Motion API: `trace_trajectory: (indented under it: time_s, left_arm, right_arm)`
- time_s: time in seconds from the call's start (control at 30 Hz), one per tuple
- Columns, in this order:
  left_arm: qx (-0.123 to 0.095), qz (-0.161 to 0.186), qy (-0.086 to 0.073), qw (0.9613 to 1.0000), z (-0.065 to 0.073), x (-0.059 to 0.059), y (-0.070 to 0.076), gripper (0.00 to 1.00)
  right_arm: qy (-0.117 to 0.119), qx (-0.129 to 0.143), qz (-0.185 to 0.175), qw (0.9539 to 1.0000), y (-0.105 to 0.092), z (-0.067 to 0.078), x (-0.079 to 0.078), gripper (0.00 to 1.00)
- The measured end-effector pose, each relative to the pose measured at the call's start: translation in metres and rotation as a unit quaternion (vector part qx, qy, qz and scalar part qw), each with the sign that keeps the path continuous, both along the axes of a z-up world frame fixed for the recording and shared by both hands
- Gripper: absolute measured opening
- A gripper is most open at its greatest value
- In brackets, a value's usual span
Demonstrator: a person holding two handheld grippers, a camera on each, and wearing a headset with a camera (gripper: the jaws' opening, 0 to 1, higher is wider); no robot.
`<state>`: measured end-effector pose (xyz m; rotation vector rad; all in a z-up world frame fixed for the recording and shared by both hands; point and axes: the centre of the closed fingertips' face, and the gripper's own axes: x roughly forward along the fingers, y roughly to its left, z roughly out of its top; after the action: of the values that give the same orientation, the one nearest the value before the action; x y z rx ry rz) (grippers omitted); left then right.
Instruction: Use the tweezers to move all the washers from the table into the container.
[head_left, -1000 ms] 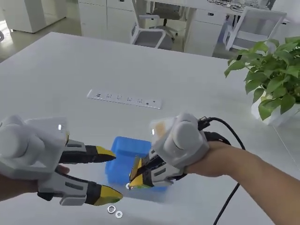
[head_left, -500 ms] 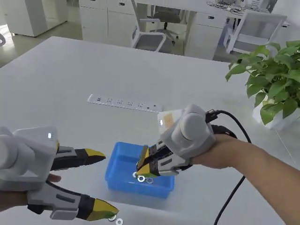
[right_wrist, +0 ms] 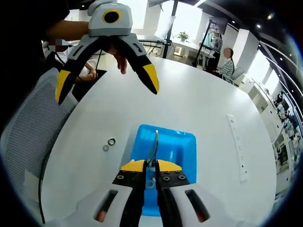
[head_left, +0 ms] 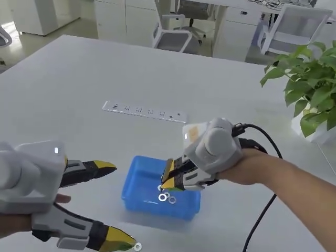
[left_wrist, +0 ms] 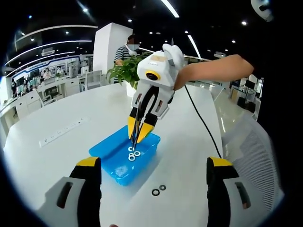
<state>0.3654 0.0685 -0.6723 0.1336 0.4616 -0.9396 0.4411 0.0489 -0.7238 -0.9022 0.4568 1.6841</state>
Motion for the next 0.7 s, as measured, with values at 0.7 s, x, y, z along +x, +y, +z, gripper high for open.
trace_trajectory:
  time_s: [0.7]
  left_arm:
    - [0.000, -0.004, -0.006, 1.0000, 0.000, 0.024, -0.003, 0.99]
  right_arm:
    - [-0.014, -0.028, -0.017, 0.9994, -0.017, -0.038, 0.028, 0.08]
